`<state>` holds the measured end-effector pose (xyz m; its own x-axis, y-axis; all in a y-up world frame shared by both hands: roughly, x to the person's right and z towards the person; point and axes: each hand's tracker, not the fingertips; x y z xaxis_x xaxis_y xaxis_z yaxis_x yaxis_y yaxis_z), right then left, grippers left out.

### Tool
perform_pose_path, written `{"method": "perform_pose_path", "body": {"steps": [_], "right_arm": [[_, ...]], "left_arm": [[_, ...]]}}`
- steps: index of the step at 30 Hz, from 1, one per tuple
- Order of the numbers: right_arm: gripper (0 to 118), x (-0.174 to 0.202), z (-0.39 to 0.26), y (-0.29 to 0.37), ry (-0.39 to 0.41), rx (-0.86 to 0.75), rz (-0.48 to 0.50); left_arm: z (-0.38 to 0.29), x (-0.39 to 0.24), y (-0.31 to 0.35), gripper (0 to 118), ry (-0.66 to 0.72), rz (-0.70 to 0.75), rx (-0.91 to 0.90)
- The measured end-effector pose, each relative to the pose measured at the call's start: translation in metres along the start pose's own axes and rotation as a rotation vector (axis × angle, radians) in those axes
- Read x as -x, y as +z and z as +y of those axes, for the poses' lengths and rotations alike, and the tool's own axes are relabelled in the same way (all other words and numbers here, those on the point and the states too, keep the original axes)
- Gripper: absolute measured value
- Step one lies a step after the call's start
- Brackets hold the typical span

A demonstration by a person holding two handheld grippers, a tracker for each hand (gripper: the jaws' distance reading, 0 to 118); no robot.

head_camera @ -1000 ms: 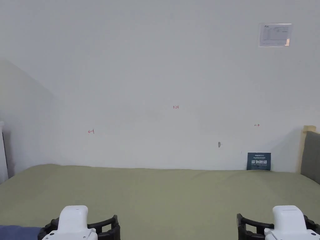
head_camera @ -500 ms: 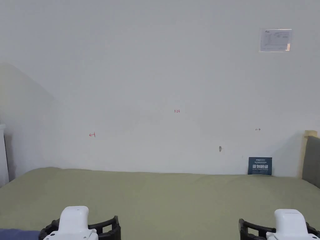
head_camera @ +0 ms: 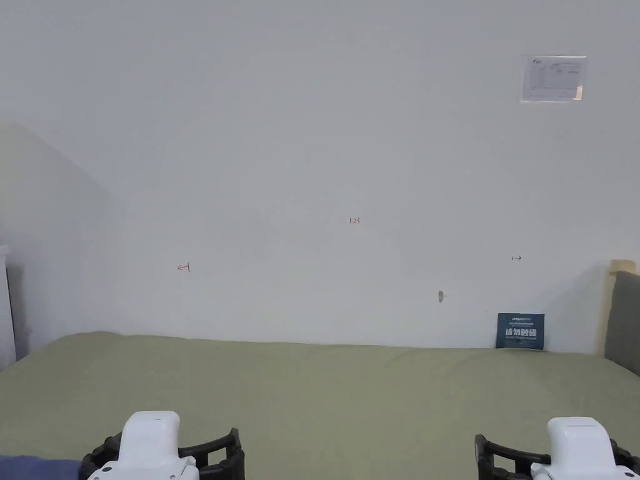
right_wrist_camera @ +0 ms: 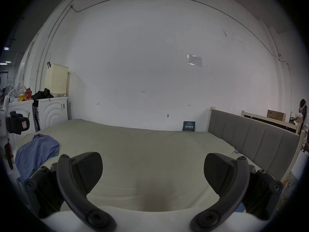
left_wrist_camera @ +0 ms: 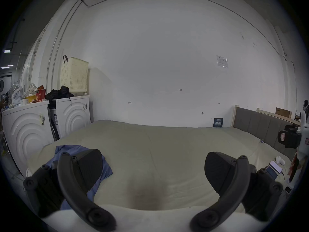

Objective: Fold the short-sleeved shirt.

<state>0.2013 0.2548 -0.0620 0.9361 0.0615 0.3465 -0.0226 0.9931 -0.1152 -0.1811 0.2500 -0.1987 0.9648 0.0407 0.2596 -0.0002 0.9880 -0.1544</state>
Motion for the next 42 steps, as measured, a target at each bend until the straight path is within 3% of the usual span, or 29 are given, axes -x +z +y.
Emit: {"method": "perform_pose_path", "body": {"steps": [4,5,6,7,8,10,15,22,28,32,37,42], "right_arm": [[113,-0.005,-0.003,0.002,-0.02,0.024,0.0],[100,-0.006,-0.005,0.003,-0.03,0.027,0.007],[66,-0.006,-0.008,0.004,-0.025,0.027,-0.006],[2,-0.005,-0.01,0.002,0.004,0.039,-0.052],[0,-0.005,-0.013,0.004,0.014,0.06,-0.077],[0,-0.01,-0.011,0.004,-0.027,0.065,-0.029],[0,0.016,0.001,-0.004,-0.015,0.062,0.029],[0,0.118,0.023,-0.023,0.021,0.006,0.265],[0,0.218,0.027,-0.034,-0.008,-0.01,0.481],[0,0.274,0.022,-0.038,0.022,0.001,0.605],[0,0.314,0.015,-0.041,0.021,0.012,0.673],[0,0.333,0.012,-0.056,0.047,0.012,0.692]], "left_arm": [[-0.001,0.0,0.005,115,0.005,-0.028,-0.021],[-0.003,-0.002,0.009,97,0.007,-0.034,-0.027],[-0.004,-0.004,0.011,54,0.002,-0.018,-0.041],[-0.005,-0.005,0.008,0,-0.041,0.047,-0.037],[0.0,0.002,0.019,0,-0.053,0.11,-0.04],[0.003,0.013,0.021,0,-0.001,-0.003,-0.022],[0.002,0.024,0.023,0,-0.035,0.08,-0.017],[0.014,0.092,0.061,0,0.019,0.278,-0.04],[0.01,0.156,0.127,0,0.024,0.494,-0.054],[-0.003,0.187,0.169,0,0.092,0.58,-0.021],[-0.009,0.204,0.175,0,0.07,0.634,0.008],[-0.005,0.219,0.137,0,0.093,0.579,0.052]]}}
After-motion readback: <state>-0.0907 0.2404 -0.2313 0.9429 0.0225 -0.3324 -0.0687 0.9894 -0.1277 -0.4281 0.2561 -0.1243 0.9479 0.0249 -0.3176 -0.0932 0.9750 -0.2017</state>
